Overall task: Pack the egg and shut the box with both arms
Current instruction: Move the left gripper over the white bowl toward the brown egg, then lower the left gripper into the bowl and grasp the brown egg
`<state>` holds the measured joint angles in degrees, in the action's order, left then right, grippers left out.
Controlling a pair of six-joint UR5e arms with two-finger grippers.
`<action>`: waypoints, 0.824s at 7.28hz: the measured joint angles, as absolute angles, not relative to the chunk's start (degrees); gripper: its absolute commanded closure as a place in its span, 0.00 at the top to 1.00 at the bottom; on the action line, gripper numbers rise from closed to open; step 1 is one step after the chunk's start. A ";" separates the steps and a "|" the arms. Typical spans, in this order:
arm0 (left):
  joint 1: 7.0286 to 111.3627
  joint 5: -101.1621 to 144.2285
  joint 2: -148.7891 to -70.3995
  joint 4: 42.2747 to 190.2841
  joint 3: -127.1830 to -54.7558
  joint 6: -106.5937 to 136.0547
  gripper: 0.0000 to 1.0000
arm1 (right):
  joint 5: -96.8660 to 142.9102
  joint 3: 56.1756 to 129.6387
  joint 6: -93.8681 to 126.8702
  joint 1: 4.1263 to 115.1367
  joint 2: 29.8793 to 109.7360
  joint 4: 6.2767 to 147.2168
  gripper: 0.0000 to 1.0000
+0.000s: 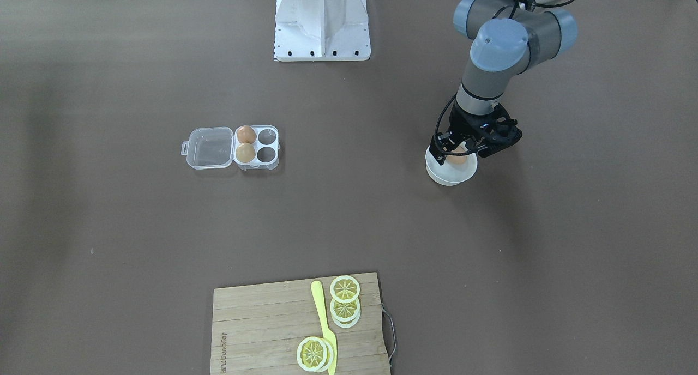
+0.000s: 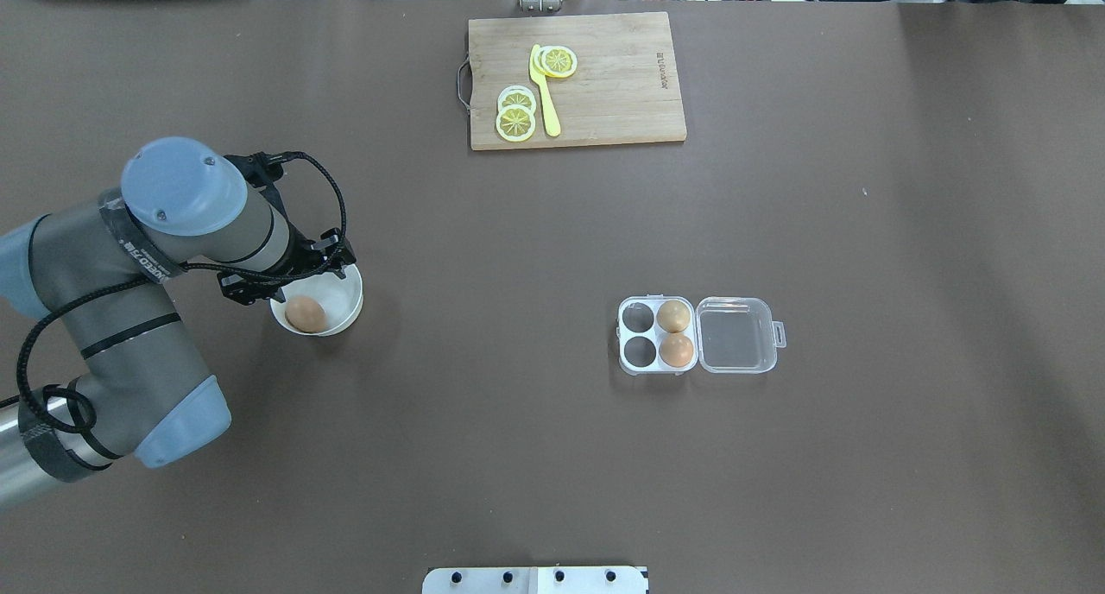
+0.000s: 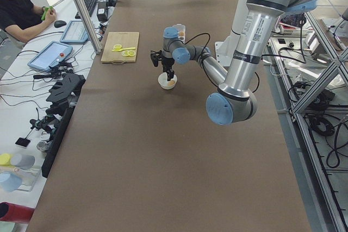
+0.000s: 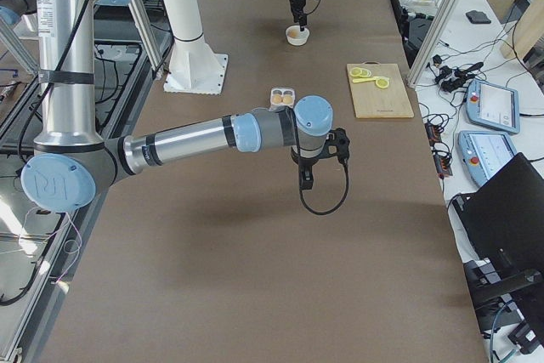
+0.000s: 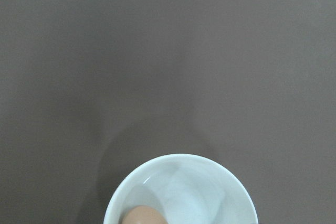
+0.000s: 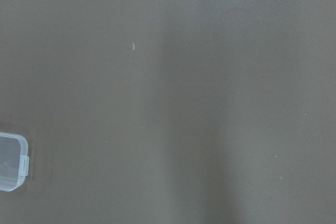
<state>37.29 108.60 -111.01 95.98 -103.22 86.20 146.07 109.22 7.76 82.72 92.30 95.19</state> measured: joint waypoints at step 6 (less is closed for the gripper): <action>36.69 108.55 -111.27 95.58 -101.18 86.05 0.79 | 146.10 109.60 8.96 81.95 92.14 95.19 1.00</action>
